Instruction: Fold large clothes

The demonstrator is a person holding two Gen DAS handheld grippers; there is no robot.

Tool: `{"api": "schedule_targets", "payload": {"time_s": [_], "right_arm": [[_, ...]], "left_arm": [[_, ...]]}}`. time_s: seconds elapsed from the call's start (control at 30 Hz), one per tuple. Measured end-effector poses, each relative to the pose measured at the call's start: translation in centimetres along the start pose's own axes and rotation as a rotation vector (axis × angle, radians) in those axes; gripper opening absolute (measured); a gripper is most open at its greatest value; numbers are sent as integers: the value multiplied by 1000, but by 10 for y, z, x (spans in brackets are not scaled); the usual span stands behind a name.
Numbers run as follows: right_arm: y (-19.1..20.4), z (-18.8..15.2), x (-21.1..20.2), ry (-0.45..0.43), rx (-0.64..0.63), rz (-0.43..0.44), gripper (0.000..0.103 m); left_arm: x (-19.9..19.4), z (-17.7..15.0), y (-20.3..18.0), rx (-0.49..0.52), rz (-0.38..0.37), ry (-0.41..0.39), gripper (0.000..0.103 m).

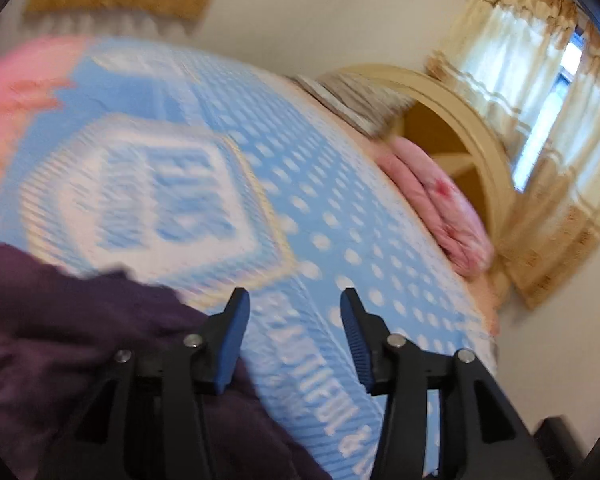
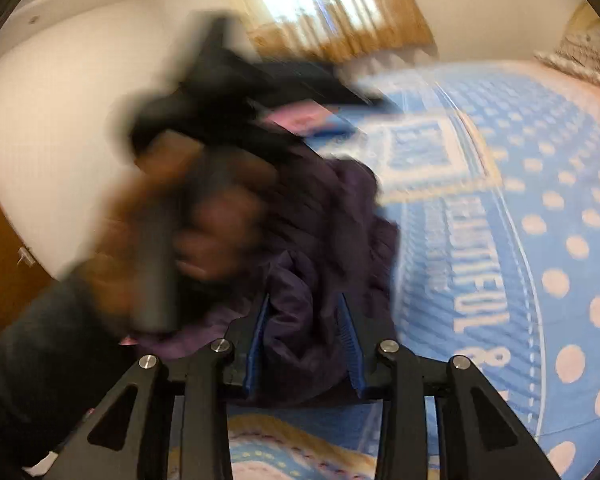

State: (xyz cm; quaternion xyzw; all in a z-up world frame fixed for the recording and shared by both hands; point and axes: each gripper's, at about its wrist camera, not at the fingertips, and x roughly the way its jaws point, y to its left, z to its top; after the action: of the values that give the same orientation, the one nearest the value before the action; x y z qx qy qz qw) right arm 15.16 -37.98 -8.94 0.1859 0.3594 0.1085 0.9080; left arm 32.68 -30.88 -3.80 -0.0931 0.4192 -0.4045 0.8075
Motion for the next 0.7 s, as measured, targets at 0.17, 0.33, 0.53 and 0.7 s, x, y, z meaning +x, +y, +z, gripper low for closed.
{"api": "schedule_targets", "payload": {"time_s": [0.17,0.33,0.53,0.7], "right_arm": [[-6,-11,-7,10,7,-24,35],[0,-1,-17,4,-15,-15,36],[18,56,-32,-91,-71,-44,50],[11,103,31,55,-14,-11,50]], "left_arm": [[-103,-14,7,96,161,-190,103],[-145,-79,55,85,324,-230,103],[-119,-110,87,20,336,-216,103],[-109,-100,75,61,347,-188,103]]}}
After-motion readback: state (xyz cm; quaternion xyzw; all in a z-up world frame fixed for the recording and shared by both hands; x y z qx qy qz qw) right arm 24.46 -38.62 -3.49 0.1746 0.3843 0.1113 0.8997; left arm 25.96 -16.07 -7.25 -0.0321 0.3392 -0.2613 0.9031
